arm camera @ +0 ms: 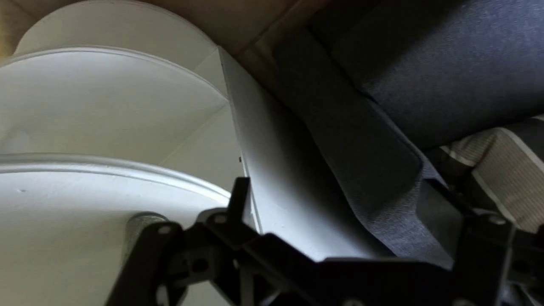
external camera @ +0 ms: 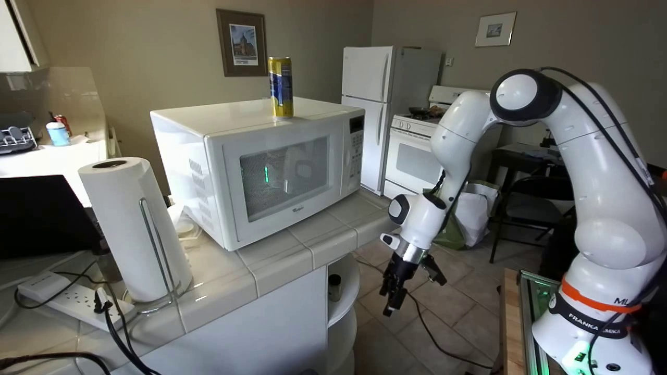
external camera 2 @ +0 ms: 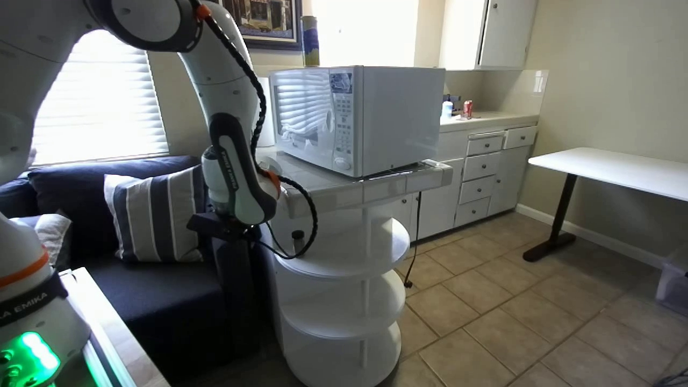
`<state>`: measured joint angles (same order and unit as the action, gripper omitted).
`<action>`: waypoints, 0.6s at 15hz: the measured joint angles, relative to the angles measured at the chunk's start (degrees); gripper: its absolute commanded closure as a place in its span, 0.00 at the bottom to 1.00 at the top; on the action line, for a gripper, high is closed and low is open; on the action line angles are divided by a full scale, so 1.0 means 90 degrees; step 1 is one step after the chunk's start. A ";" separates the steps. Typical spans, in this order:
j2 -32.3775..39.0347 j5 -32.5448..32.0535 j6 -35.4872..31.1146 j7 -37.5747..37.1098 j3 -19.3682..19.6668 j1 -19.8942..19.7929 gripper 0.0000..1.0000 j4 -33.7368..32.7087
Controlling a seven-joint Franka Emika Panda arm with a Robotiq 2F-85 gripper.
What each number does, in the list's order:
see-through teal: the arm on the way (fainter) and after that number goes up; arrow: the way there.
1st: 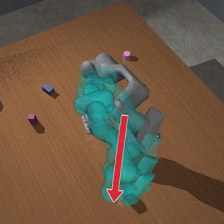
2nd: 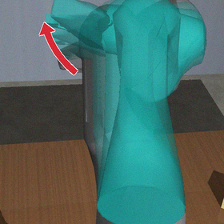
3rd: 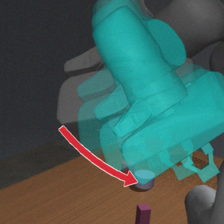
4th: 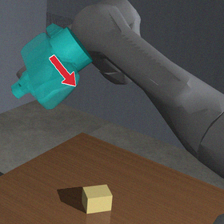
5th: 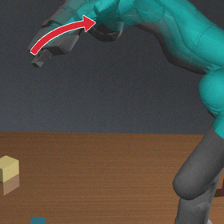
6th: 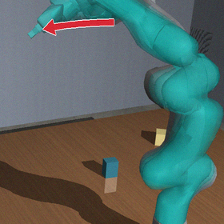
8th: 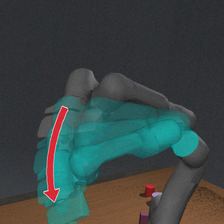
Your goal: Remove the spice bottle from the counter onto the top shelf of the kitchen counter
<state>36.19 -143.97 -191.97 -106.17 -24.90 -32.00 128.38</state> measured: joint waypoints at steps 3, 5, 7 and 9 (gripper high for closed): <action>-0.0500 0.0064 -0.0297 -0.0021 -0.0566 -0.0616 0.00 0.0493; -0.0990 0.0114 -0.0508 -0.0096 -0.0735 -0.0858 0.00 0.0914; -0.1597 0.0163 -0.0619 -0.0337 -0.0798 -0.0998 0.00 0.1361; -0.2249 0.0162 -0.0729 -0.0753 -0.0767 -0.1070 0.00 0.1736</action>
<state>15.95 -142.52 -198.54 -112.94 -31.80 -41.64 144.01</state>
